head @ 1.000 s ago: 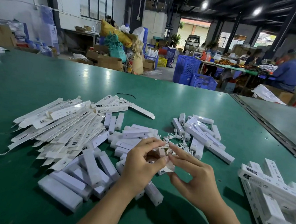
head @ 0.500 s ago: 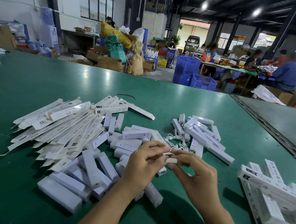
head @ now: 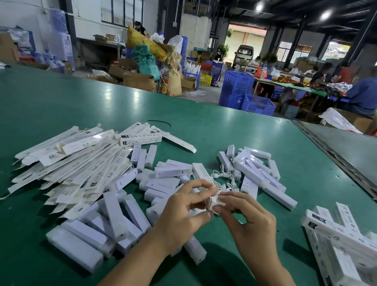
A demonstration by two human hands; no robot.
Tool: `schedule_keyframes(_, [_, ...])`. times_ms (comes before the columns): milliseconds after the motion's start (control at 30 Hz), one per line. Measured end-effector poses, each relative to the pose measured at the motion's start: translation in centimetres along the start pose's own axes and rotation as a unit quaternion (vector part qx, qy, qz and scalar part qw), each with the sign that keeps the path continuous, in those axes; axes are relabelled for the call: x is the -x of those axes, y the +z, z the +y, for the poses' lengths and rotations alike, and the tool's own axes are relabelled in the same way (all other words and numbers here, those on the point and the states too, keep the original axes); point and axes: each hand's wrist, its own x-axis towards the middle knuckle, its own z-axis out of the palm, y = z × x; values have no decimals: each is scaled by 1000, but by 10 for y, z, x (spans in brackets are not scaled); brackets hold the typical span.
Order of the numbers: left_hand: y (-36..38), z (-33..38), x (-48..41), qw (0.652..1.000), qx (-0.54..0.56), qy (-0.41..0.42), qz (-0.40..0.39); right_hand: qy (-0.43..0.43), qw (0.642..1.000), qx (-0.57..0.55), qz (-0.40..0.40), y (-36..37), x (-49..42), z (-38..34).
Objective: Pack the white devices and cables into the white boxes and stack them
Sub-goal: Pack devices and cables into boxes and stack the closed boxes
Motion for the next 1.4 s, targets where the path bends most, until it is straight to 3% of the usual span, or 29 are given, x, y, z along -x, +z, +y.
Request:
schedule_keyframes(433, [0,5,2,1000,-6,-3,-10,4,999,-26,-33,-2,-2,2])
schedule_keyframes(567, [1,3,3,999,-37,10,-9,46,996,-60,-40,-2,0,1])
schedule_keyframes(733, [1,4,1,998,-54,28,0,185,969,-164,-23,-1,1,-6])
schedule_keyframes(933, [1,4,0,996,-64,51,20,192,966,-172,-23,5,4,-10])
schedule_keyframes(1033, [3,4,-1,998,-15,58,36,181,966,-178,-39,3,5,-7])
schedule_keyframes(1200, [1,15,-1,968,249,-12,21,322,933,-159,16,9,5,5])
schedule_keyframes(1300, [-3,20,-3,943,328,-47,16,447,858,-236,86,4,-4,13])
schedule_keyframes(1400, [-5,19,-5,923,375,-69,49,479,795,-355,116,-1,-8,14])
